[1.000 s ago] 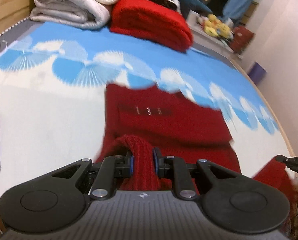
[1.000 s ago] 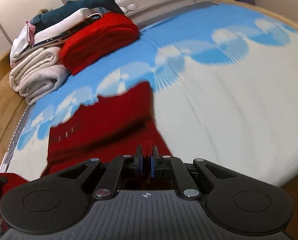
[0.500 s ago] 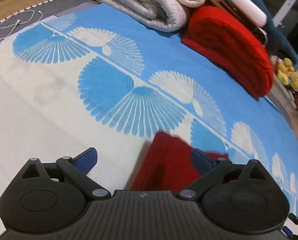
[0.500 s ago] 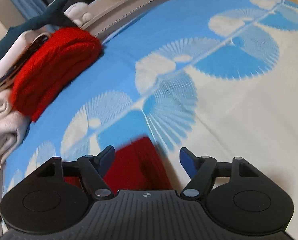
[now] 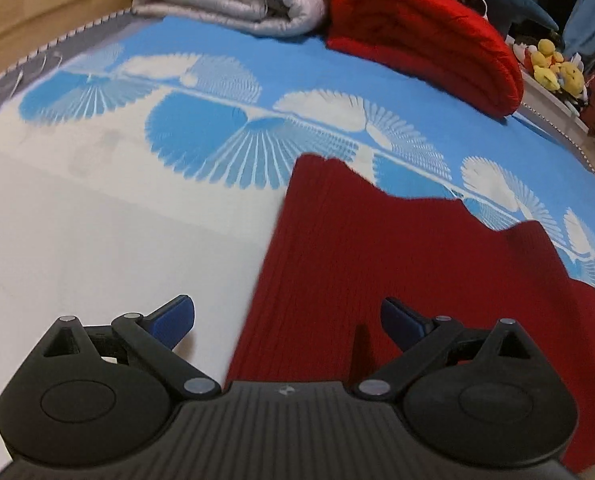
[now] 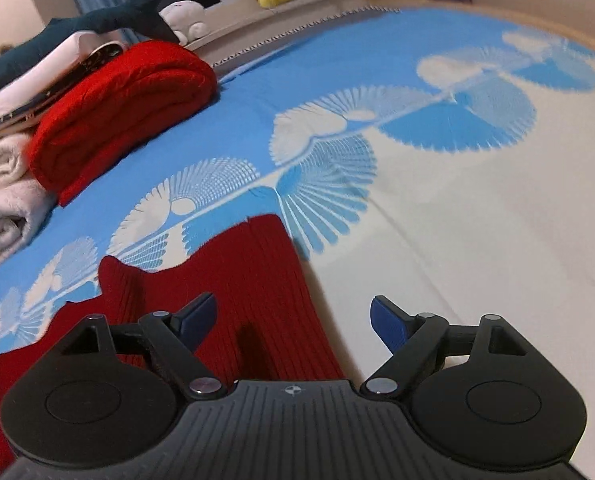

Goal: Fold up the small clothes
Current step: 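Fold the hem up over the sleeves toward the collar with both grippers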

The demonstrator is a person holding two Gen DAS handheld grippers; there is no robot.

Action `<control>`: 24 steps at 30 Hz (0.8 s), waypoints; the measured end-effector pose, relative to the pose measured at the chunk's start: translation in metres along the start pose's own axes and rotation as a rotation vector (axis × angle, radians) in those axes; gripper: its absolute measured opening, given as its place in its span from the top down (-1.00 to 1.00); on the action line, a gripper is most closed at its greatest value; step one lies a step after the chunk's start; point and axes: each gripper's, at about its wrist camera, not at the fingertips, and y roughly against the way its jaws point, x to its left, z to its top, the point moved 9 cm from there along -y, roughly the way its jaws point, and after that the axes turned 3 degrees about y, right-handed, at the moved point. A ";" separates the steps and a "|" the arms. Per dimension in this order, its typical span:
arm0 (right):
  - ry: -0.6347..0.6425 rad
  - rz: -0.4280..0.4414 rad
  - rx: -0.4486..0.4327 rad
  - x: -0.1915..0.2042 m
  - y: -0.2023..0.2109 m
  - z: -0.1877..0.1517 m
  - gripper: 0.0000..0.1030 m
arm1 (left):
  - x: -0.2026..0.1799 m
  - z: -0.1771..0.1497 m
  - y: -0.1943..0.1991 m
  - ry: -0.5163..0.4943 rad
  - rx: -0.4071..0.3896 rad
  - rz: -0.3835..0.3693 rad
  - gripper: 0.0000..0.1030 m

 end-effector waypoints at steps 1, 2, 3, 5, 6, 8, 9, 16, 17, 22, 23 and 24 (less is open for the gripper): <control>0.029 -0.010 -0.005 0.005 -0.005 0.003 -0.65 | -0.002 0.004 -0.004 0.002 -0.005 -0.003 -0.95; 0.062 -0.024 -0.012 0.010 -0.012 0.005 -0.65 | -0.004 0.009 -0.010 -0.002 -0.008 -0.010 -0.95; 0.088 -0.044 -0.013 0.013 -0.019 0.007 -0.65 | -0.005 0.013 -0.016 -0.007 -0.005 -0.008 -0.95; 0.131 -0.081 0.008 0.017 -0.033 0.003 -0.63 | -0.006 0.019 -0.029 -0.019 0.011 0.010 -0.95; 0.138 -0.083 0.033 0.018 -0.041 -0.002 -0.50 | -0.007 0.021 -0.034 -0.022 0.015 0.013 -0.84; 0.134 -0.040 0.064 0.023 -0.048 -0.006 0.28 | -0.007 0.024 -0.042 -0.019 0.015 0.034 0.33; 0.132 -0.062 0.038 0.025 -0.043 0.001 0.63 | -0.007 0.025 -0.044 0.000 0.032 0.026 0.63; -0.041 -0.069 -0.057 -0.003 -0.021 0.034 0.75 | 0.005 0.037 -0.035 0.133 -0.007 0.033 0.68; -0.059 -0.090 -0.022 -0.011 -0.031 0.027 0.75 | 0.007 0.033 -0.041 0.136 0.012 0.037 0.68; 0.006 -0.128 0.004 -0.021 -0.051 0.006 0.31 | 0.011 0.028 -0.044 0.115 -0.003 0.061 0.03; 0.012 -0.133 -0.011 -0.020 -0.046 0.011 -0.04 | 0.013 0.030 -0.041 0.113 -0.017 0.071 -0.45; 0.007 -0.129 -0.032 -0.020 -0.039 0.016 -0.30 | 0.015 0.031 -0.038 0.110 -0.031 0.087 -0.67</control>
